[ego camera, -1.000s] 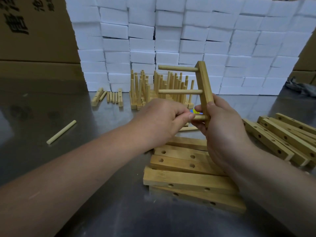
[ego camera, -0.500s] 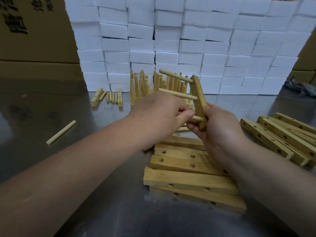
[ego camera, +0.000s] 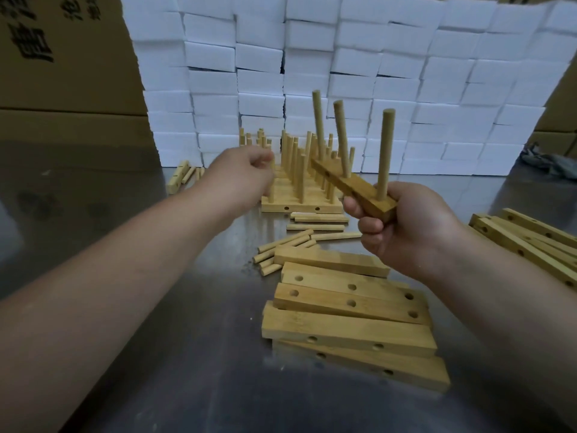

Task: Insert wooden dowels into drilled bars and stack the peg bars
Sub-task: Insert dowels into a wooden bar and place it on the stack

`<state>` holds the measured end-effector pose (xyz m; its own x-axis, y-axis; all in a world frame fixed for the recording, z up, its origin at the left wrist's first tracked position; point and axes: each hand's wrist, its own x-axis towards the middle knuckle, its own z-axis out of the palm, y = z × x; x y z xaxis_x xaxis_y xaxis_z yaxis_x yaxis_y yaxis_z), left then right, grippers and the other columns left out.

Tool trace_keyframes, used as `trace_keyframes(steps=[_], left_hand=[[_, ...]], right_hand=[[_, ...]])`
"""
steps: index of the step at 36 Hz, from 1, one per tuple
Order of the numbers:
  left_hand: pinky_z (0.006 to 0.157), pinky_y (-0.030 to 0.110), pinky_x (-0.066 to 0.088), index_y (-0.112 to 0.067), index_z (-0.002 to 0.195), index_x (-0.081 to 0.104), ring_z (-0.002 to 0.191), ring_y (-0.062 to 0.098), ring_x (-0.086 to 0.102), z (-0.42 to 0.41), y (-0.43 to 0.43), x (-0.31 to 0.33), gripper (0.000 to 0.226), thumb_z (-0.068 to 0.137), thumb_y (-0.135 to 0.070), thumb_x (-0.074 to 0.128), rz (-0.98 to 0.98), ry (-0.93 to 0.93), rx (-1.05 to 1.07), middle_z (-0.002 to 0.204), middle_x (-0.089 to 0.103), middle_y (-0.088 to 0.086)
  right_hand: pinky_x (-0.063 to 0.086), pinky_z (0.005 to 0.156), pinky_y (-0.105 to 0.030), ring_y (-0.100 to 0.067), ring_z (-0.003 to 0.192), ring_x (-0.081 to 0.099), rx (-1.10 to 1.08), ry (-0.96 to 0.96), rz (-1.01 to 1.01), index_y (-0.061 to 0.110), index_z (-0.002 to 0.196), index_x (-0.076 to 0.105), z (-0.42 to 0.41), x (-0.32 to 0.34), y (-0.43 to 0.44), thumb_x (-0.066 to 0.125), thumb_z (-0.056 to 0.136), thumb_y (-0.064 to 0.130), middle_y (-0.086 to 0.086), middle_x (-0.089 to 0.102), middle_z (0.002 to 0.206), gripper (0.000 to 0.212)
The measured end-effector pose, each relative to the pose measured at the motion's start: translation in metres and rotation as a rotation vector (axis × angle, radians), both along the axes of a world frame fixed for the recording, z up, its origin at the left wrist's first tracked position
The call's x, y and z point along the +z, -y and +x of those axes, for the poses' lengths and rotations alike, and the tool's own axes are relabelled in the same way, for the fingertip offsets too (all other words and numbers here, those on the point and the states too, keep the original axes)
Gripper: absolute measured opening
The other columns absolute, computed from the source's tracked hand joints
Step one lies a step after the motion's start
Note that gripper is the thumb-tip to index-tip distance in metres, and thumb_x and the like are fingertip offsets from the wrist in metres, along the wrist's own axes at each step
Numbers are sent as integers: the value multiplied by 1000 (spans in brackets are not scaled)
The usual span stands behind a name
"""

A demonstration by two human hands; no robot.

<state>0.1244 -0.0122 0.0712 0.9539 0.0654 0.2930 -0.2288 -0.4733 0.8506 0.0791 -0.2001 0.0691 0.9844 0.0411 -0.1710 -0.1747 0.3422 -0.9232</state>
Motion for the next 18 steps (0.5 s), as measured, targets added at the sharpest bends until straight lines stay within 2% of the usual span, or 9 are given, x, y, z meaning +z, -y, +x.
trace_keyframes(steps=[3, 6, 10, 13, 18], left_hand=[[60, 21, 52, -22, 137, 42, 75, 7, 65, 0, -1, -3, 51, 89, -13, 56, -61, -88, -183, 101, 59, -12], [65, 22, 54, -25, 136, 44, 76, 7, 68, 1, -5, -3, 53, 87, -13, 61, -29, -140, -277, 102, 61, -14], [62, 19, 53, -26, 131, 49, 68, 5, 66, 1, -10, -3, 48, 85, -15, 63, 29, -144, -284, 99, 66, -7], [63, 20, 52, -29, 133, 46, 71, 7, 63, 1, -14, -3, 52, 85, -23, 64, 128, -105, -264, 97, 67, -2], [59, 16, 44, -32, 112, 62, 63, -1, 59, 1, -21, 3, 28, 84, -30, 64, 304, -72, -276, 80, 69, -9]], right_hand=[[25, 34, -14, -9, 32, 32, 107, -25, -8, 6, 89, 59, -1, 0, 0, 28, 94, 13, -8, 62, 59, 32], [22, 35, -14, -8, 30, 31, 181, -46, -9, 7, 88, 60, -2, -2, 1, 28, 95, 17, -8, 63, 58, 34], [19, 36, -13, -7, 29, 29, 214, -73, 27, 8, 85, 60, -1, -2, 3, 28, 96, 24, -8, 64, 58, 37], [21, 35, -12, -8, 29, 30, 252, -81, 33, 9, 86, 61, -1, -3, 4, 28, 97, 30, -7, 62, 55, 41], [26, 35, -10, -9, 28, 34, 267, -99, 25, 9, 80, 65, 0, -4, 4, 29, 97, 40, -6, 59, 51, 50]])
